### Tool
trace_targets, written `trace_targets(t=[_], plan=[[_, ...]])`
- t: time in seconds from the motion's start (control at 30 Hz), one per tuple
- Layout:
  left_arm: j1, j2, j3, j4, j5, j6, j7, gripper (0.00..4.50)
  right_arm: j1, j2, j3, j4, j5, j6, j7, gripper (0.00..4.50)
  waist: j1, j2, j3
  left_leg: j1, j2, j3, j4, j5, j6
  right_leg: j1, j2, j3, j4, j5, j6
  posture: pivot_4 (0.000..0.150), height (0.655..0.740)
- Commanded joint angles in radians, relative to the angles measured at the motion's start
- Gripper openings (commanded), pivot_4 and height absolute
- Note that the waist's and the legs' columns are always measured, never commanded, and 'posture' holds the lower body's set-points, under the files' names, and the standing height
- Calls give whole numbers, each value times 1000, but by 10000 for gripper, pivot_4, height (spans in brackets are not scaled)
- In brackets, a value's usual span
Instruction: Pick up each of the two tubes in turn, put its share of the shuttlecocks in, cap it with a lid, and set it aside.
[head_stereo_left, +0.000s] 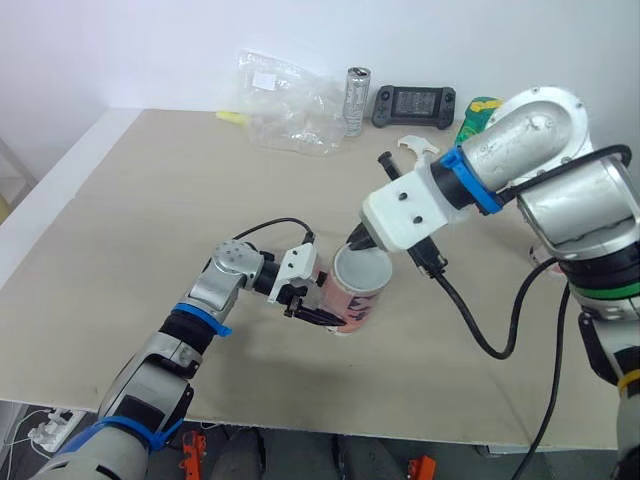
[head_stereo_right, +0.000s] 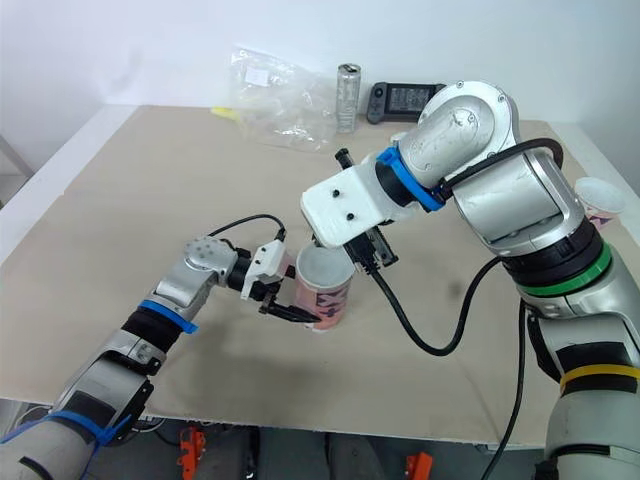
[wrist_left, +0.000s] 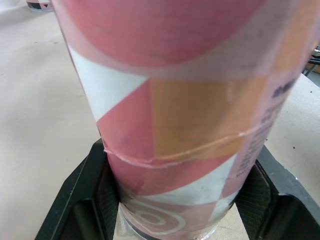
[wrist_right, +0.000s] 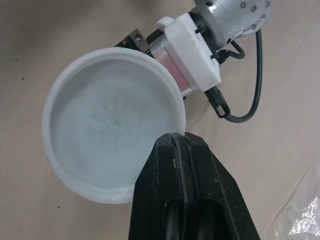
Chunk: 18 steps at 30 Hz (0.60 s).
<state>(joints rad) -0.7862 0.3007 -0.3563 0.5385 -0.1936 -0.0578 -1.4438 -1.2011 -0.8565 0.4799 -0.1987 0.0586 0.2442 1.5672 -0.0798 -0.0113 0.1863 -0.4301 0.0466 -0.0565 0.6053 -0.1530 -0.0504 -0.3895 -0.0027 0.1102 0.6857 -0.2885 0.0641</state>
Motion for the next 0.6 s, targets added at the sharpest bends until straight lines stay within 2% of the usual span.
trace_targets(t=[0.03, 0.4, 0.6], plan=[[41, 40, -27, 63, 70, 43, 6, 28455, 19, -9, 7, -25, 5, -12, 47, 520, 0, 0, 0, 0, 0, 0, 0, 0, 0, 0, 0, 0, 0, 0, 0, 1500, 7400], [42, 42, -25, 63, 72, 42, 5, 28455, -20, 62, -36, 11, -7, 32, 20, 520, 0, -1, 0, 0, 0, 0, -1, 0, 0, 0, 0, 0, 0, 0, 0, 1500, 7400], [41, 42, -24, 65, 74, 43, 4, 28455, -38, 55, -47, 28, -9, 30, 41, 520, 0, -1, 0, 0, 0, 0, -1, 0, 0, 0, 0, 0, 0, 0, -1, 1500, 7400]])
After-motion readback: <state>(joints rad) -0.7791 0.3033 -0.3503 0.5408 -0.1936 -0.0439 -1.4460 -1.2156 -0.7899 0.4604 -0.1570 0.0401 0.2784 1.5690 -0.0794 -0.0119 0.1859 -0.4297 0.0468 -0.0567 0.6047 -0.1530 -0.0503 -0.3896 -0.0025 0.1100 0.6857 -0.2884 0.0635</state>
